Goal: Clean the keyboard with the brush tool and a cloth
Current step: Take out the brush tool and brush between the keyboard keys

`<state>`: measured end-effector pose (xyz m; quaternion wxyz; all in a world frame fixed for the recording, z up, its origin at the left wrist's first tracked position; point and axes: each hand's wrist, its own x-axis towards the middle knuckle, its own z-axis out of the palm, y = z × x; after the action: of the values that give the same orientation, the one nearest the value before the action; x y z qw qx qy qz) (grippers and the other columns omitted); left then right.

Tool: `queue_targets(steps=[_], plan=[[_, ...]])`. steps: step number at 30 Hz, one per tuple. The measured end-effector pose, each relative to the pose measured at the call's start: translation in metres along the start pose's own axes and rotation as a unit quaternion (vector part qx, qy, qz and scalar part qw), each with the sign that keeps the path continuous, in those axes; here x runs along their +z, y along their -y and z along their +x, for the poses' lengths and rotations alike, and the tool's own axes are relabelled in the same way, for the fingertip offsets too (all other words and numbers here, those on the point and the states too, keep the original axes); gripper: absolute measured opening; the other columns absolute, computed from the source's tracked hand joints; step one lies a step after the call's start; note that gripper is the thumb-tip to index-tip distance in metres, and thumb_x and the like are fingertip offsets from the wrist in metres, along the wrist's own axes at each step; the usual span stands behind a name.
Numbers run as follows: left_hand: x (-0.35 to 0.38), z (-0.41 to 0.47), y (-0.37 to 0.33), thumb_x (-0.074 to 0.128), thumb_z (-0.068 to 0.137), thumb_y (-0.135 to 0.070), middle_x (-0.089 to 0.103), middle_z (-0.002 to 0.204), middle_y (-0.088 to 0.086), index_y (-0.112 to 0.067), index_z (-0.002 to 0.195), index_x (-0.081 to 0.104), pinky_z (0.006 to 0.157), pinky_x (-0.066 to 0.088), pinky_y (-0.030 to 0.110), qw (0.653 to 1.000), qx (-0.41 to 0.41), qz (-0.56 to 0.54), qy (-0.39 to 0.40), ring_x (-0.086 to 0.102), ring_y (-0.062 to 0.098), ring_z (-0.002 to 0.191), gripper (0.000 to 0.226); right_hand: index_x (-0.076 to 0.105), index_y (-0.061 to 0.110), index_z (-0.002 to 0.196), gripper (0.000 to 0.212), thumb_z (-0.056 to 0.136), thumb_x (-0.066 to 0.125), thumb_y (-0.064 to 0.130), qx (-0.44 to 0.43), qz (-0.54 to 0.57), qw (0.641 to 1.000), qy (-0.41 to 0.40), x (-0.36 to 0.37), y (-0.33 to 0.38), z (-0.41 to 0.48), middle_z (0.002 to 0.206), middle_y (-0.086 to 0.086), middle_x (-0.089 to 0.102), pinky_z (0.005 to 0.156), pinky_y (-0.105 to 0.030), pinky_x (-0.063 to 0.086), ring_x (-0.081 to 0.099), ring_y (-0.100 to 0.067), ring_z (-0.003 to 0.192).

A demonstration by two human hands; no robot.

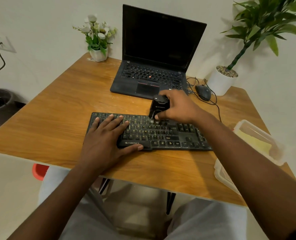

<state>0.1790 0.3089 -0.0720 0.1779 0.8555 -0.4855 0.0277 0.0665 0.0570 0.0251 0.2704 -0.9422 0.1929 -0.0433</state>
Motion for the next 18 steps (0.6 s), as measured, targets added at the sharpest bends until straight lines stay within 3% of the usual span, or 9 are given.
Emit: queue_targets(steps=[2, 6, 10, 14, 18], plan=[[0.0, 0.0, 0.0, 0.027, 0.076, -0.105, 0.034, 0.17, -0.008, -0.035, 0.159, 0.042, 0.132, 0.014, 0.051, 1.0, 0.0, -0.002, -0.001, 0.022, 0.014, 0.161, 0.11, 0.066, 0.019, 0.112, 0.042, 0.079, 0.091, 0.013, 0.001, -0.001, 0.999, -0.035, 0.005, 0.003, 0.003, 0.104, 0.005, 0.071, 0.063, -0.014, 0.052, 0.071, -0.009, 0.094], [0.0, 0.0, 0.001, 0.028, 0.076, -0.105, 0.035, 0.17, -0.007, -0.035, 0.159, 0.043, 0.132, 0.015, 0.051, 1.0, -0.001, -0.002, -0.004, 0.023, 0.015, 0.16, 0.109, 0.066, 0.017, 0.108, 0.041, 0.077, 0.093, 0.012, -0.005, 0.009, 1.0, 0.002, 0.006, 0.008, 0.0, 0.101, 0.003, 0.073, 0.076, -0.037, 0.065, 0.075, -0.015, 0.089], [0.001, 0.0, 0.001, 0.028, 0.076, -0.105, 0.035, 0.17, -0.008, -0.035, 0.159, 0.042, 0.132, 0.016, 0.051, 1.0, -0.002, 0.003, -0.006, 0.023, 0.014, 0.16, 0.109, 0.07, 0.016, 0.107, 0.042, 0.074, 0.095, 0.012, -0.02, 0.04, 0.995, 0.091, -0.004, 0.008, -0.009, 0.099, 0.001, 0.076, 0.079, -0.033, 0.06, 0.075, -0.013, 0.092], [0.001, 0.0, 0.002, 0.03, 0.077, -0.104, 0.035, 0.17, -0.007, -0.035, 0.159, 0.042, 0.132, 0.015, 0.05, 1.0, -0.001, 0.0, -0.004, 0.023, 0.014, 0.16, 0.108, 0.072, 0.015, 0.102, 0.036, 0.076, 0.095, 0.011, -0.041, 0.053, 0.982, 0.177, -0.006, 0.008, -0.02, 0.096, -0.002, 0.078, 0.07, -0.028, 0.057, 0.075, -0.012, 0.084], [0.001, 0.0, 0.001, 0.029, 0.076, -0.105, 0.035, 0.17, -0.008, -0.035, 0.159, 0.042, 0.132, 0.014, 0.05, 1.0, -0.002, 0.0, -0.001, 0.022, 0.014, 0.16, 0.109, 0.072, 0.016, 0.107, 0.04, 0.075, 0.096, 0.014, -0.027, 0.055, 0.986, 0.153, -0.005, 0.004, -0.019, 0.101, -0.002, 0.079, 0.084, -0.042, 0.062, 0.076, -0.017, 0.094]])
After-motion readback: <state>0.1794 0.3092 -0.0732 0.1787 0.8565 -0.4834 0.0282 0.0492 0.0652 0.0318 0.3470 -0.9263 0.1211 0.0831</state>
